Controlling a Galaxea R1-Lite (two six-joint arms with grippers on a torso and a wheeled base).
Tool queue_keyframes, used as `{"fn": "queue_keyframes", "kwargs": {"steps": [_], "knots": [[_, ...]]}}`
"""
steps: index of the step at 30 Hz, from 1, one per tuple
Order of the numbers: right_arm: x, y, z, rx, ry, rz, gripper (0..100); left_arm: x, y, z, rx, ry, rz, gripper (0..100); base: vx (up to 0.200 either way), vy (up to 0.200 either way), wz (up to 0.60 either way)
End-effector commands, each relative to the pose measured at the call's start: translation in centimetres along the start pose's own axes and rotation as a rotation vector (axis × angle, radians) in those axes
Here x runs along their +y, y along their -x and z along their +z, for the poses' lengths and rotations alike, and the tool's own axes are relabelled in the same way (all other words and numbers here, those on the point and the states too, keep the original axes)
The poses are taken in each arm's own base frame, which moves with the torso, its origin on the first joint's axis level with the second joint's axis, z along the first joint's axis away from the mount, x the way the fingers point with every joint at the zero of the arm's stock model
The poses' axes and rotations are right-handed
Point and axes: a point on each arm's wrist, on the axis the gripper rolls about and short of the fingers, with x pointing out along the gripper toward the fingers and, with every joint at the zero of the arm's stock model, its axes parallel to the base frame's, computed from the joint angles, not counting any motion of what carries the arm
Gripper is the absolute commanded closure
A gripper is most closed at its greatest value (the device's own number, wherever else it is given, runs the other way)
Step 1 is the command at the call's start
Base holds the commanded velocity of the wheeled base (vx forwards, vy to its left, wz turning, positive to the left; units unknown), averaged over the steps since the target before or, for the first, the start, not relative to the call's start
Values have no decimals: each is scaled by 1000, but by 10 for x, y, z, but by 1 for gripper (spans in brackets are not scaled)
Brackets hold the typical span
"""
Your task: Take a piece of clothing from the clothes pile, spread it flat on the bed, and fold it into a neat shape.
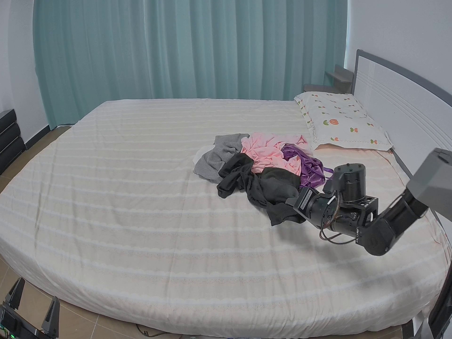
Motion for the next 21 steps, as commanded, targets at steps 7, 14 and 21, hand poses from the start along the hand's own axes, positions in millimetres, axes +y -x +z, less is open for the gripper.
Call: {"fn": "queue_keyframes", "kwargs": {"steps": [7,14,21], "knots": [[68,90,2,-147,110,345,100,0,0,-5,-1,-6,-14,0,0,0,0],[79,107,-10,-171,178,440,100,0,12,81,-206,138,-114,0,0,0,0],[85,117,-5,-206,181,478,100,-1,-45,137,14,345,-147,0,0,0,0]]}}
